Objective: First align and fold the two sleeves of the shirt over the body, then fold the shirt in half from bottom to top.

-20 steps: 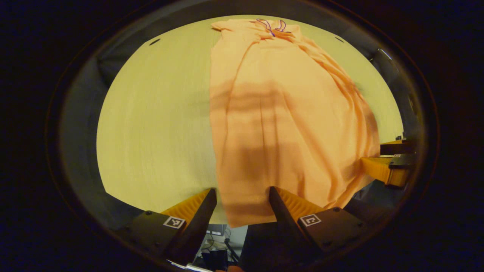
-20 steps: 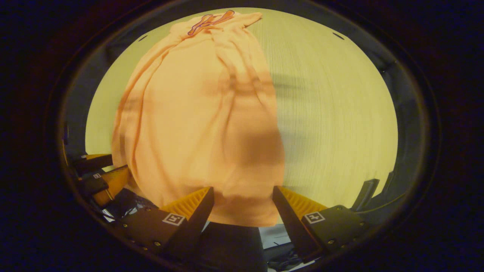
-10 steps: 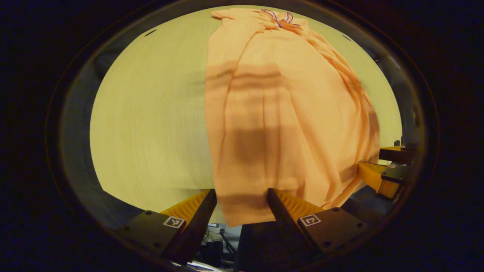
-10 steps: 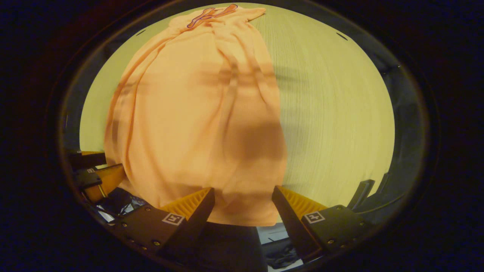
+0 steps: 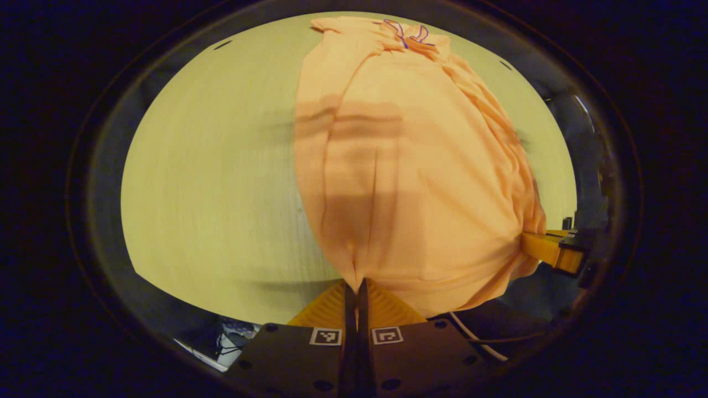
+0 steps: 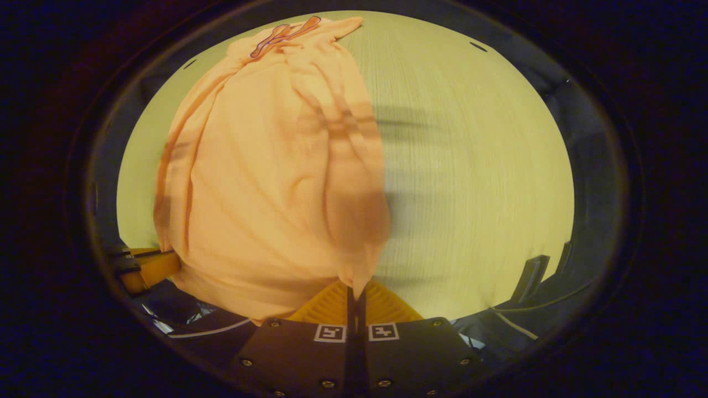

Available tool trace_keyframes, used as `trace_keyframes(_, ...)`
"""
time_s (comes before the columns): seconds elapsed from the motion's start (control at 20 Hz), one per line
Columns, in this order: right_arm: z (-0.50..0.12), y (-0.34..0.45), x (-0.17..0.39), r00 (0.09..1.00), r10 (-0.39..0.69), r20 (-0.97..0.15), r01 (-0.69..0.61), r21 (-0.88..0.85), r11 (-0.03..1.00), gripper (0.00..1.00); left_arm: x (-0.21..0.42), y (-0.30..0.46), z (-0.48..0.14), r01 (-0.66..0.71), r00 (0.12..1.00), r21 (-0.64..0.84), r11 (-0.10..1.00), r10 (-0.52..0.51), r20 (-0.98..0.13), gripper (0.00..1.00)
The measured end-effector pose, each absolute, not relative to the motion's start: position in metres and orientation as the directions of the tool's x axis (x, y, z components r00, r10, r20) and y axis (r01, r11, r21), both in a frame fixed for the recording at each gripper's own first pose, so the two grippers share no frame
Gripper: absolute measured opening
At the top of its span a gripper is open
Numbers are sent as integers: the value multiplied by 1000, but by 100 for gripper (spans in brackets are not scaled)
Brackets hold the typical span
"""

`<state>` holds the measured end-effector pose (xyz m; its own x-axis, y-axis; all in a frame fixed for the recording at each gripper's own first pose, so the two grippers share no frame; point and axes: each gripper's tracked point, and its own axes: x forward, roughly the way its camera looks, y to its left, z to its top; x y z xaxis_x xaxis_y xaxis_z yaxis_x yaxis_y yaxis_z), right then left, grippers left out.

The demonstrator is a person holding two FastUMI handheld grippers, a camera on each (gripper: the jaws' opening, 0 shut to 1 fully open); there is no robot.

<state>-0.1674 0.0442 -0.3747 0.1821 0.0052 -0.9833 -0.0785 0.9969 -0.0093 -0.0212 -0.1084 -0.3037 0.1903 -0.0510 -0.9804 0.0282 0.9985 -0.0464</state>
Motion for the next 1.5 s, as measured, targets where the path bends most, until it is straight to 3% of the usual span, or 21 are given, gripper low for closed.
trace_keyframes(0.25, -372, 46, -167, 186, 6, -983, -84, -10, 996, 0, -14, -112, -284, 17, 235, -39, 999, -42, -971, 9)
trace_keyframes(0.35, -366, 46, -165, 193, 8, -981, -78, -7, 997, 0, -5, -114, -271, 10, 257, -51, 999, -52, -965, 5)
trace_keyframes(0.55, -334, 51, -142, 258, 38, -965, -68, 21, 997, 0, 27, -111, -235, -24, 330, -77, 997, -65, -942, 5)
trace_keyframes(0.8, -282, 59, -81, 372, 79, -925, -69, 58, 996, 0, 90, -101, -186, -30, 435, -74, 997, -54, -899, 9)
trace_keyframes(1.05, -243, 70, -6, 458, 104, -883, -92, 69, 993, 0, 162, -92, -150, -58, 516, -93, 994, -49, -855, 1)
trace_keyframes(1.1, -234, 72, 10, 471, 109, -875, -96, 72, 993, 0, 180, -89, -144, -64, 533, -93, 994, -45, -845, 6)
trace_keyframes(1.15, -226, 74, 24, 484, 116, -867, -98, 79, 992, 0, 199, -86, -135, -66, 549, -92, 994, -40, -835, 2)
trace_keyframes(1.2, -217, 76, 39, 498, 123, -858, -97, 86, 992, 0, 218, -82, -126, -69, 566, -89, 994, -34, -824, 9)
trace_keyframes(1.5, -182, 85, 124, 560, 142, -816, -93, 108, 990, 0, 321, -75, -84, -87, 639, -109, 990, -28, -769, 5)
